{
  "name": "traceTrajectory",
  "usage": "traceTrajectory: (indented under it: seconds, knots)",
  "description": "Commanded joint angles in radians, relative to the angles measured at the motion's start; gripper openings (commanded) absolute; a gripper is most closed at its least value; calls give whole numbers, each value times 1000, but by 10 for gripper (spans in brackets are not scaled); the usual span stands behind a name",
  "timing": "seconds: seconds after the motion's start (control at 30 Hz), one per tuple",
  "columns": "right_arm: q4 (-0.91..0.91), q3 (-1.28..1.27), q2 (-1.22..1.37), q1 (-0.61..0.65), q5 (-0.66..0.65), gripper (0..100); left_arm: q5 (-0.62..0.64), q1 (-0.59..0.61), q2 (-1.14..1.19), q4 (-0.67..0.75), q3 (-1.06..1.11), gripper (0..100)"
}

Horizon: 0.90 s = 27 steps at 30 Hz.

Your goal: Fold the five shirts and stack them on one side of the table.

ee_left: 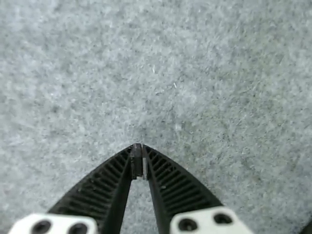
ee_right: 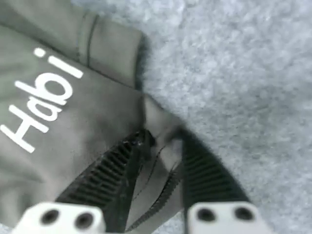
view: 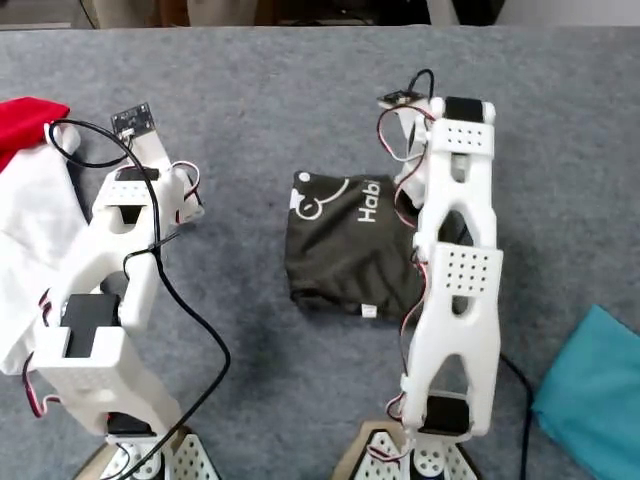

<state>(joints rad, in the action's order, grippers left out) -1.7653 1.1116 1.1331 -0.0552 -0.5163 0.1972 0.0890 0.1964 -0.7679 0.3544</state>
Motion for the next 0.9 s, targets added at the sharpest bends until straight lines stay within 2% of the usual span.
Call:
traceTrajectory:
  seconds: [0.0, 0.47, 0.7, 0.77, 0.87]
  knots:
    - [-15, 53, -1, -12, 6, 16, 2, -5, -7, -8, -49, 21]
    - [-14, 337, -1, 48, 6, 5, 2, -5, -7, -9, -49, 21]
    - [17, 348, 2, 64, 2, 9, 2, -5, -7, -9, -49, 21]
    - [12, 354, -1, 62, 2, 36, 2, -5, -7, -9, -49, 21]
    - [-5, 378, -24, 61, 2, 136, 2, -5, -7, -9, -49, 21]
